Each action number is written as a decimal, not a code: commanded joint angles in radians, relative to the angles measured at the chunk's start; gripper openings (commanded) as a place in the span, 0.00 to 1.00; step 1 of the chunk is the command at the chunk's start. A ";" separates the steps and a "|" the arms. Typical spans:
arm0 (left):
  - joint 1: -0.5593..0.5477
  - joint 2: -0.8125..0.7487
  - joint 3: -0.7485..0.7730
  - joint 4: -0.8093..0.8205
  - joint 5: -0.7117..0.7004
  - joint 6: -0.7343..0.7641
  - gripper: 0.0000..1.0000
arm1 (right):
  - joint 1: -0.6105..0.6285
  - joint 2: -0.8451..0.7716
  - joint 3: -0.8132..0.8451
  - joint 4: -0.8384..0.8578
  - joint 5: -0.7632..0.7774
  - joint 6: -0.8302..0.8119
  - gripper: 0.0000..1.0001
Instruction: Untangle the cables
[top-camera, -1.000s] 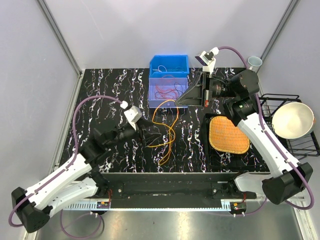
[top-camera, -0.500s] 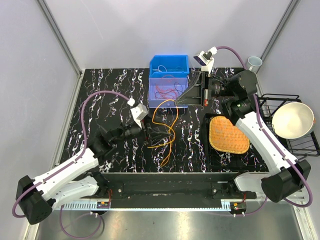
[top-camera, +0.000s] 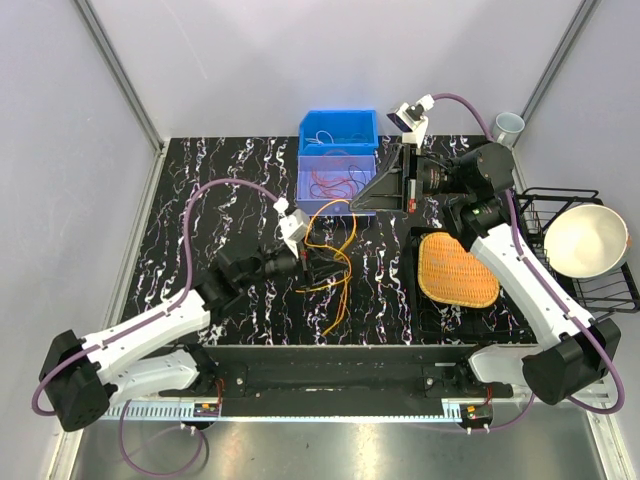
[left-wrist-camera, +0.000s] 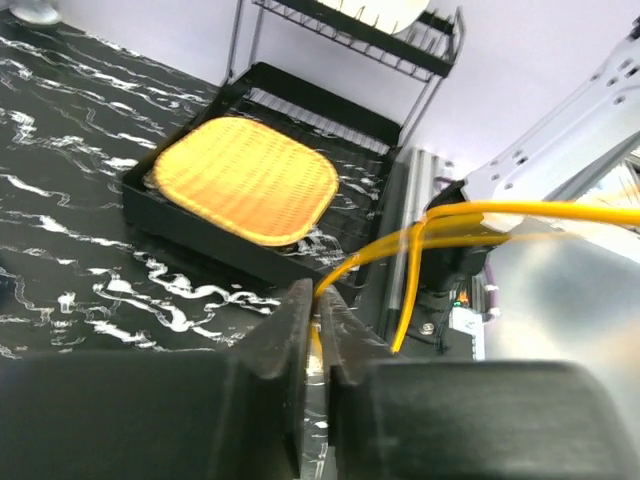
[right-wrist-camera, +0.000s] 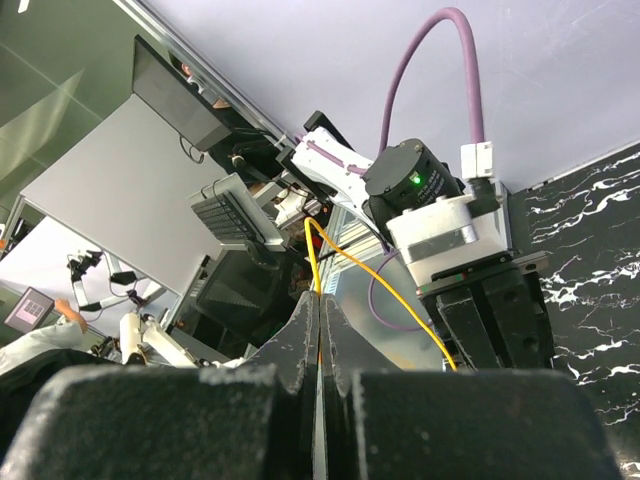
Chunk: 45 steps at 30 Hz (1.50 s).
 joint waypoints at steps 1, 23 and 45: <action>-0.016 0.003 0.069 0.071 0.012 -0.001 0.00 | 0.001 -0.024 -0.012 0.052 -0.007 0.007 0.00; 0.086 0.438 1.141 -1.062 -0.918 0.252 0.00 | -0.108 -0.166 0.106 -1.204 1.043 -0.656 0.94; 0.229 0.789 1.657 -0.763 -0.879 0.341 0.00 | -0.108 -0.364 -0.461 -0.902 1.018 -0.553 0.88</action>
